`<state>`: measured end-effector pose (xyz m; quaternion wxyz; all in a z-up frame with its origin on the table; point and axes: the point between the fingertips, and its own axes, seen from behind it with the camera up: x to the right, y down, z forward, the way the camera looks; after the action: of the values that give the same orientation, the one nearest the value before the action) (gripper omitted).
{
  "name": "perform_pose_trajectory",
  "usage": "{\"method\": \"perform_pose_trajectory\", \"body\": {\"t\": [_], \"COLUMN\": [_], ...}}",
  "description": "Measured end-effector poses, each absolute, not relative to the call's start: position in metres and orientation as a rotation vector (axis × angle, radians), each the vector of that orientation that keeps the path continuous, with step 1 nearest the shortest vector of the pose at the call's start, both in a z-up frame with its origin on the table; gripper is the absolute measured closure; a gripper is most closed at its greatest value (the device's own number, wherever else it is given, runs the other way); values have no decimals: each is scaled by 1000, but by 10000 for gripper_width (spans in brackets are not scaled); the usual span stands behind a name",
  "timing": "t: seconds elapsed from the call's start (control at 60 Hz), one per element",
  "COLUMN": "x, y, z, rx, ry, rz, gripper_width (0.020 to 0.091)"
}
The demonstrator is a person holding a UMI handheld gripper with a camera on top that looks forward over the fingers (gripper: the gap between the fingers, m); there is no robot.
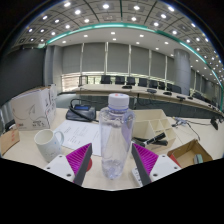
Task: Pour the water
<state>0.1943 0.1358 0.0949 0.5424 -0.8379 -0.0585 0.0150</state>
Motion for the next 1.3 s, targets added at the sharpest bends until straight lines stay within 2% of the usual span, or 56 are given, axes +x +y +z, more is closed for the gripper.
{"method": "perform_pose_trajectory", "body": {"t": [0.067, 0.15, 0.3, 0.383, 0.45, 0.467, 0.717, 0.95, 1.083, 1.3], "x": [197, 200, 197, 199, 196, 197, 191, 160, 132, 108], "y": [146, 154, 155, 153, 151, 151, 153, 161, 166, 178], "z": [87, 81, 83, 90, 98, 100, 161, 212, 221, 205], "rx": [-1984, -1975, -1951, -1936, -1940, -1941, -1883, -1678, -1481, -1200], "ry": [-133, -122, -129, -130, -165, -173, -323, -762, -1024, -1401], "rz": [22, 3, 11, -17, -56, -67, -377, -929, -1199, -1551], "gripper_width": [390, 566, 680, 729, 735, 764, 767, 767, 768, 768]}}
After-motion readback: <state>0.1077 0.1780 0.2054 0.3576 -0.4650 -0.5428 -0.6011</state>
